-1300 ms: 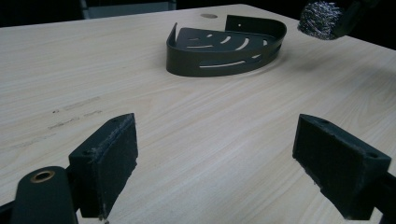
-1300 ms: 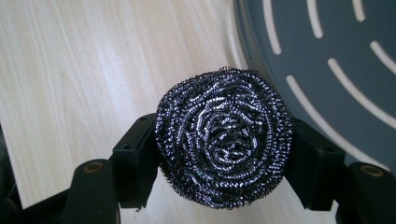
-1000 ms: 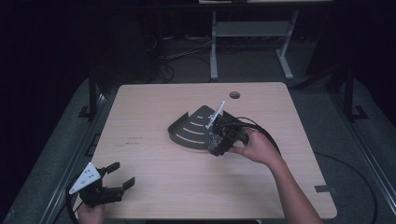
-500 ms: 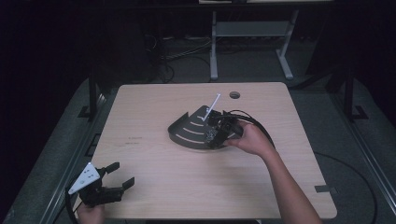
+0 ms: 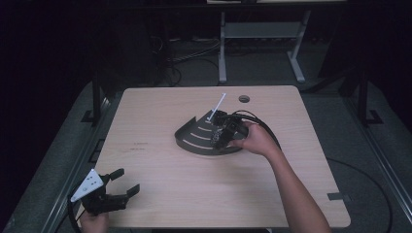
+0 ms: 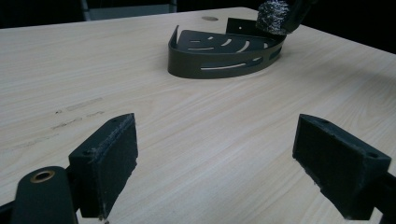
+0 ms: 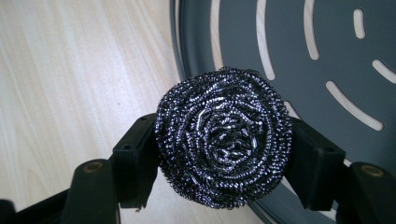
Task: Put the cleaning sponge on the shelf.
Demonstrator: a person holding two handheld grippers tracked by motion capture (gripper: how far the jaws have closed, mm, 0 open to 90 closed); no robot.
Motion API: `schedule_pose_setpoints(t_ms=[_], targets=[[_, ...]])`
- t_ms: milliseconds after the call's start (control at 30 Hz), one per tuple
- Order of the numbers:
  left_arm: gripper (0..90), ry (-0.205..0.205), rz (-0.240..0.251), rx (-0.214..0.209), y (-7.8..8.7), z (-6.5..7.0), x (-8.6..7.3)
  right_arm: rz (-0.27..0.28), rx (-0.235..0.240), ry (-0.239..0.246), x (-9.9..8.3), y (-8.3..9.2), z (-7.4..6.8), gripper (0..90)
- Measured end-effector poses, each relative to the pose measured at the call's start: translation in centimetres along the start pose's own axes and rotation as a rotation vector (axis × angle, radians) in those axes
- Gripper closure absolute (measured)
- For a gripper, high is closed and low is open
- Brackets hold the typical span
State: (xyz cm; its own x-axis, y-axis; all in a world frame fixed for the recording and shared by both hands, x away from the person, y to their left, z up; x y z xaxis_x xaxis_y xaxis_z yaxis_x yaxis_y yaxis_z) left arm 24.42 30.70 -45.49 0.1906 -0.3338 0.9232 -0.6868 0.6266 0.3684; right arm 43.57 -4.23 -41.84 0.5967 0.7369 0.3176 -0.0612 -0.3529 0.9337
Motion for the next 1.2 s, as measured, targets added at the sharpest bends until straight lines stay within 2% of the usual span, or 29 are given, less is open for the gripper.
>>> schedule_pose_setpoints(t_ms=[567,867,1200], targets=[[13.3,0.000,-0.002,-0.002,-0.1,0.0,0.0,0.015,-0.001,-0.088,0.3,-1.3,2.9,32.9],[13.3,0.000,-0.003,-0.005,-0.1,0.1,0.0,0.006,-0.025,-0.110,0.4,-2.0,3.6,32.8],[13.3,0.000,0.000,-0.002,0.0,0.0,0.0,-0.010,-0.036,-0.115,0.8,-3.3,3.7,32.8]])
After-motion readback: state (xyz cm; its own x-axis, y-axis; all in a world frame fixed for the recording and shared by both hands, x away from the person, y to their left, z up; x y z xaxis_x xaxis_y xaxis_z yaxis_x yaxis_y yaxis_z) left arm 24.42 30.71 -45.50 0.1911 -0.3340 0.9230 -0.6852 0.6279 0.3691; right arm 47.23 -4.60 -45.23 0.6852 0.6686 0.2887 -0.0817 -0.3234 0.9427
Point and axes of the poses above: each handheld gripper's, and its own axes: y roughly backward along the jaws, x roughly out of its top, z roughly to its right, the point moved 4 cm from there along -y, roughly forward along the jaws, and after that the axes turned 12 degrees about -y, right-handed, at the moved point
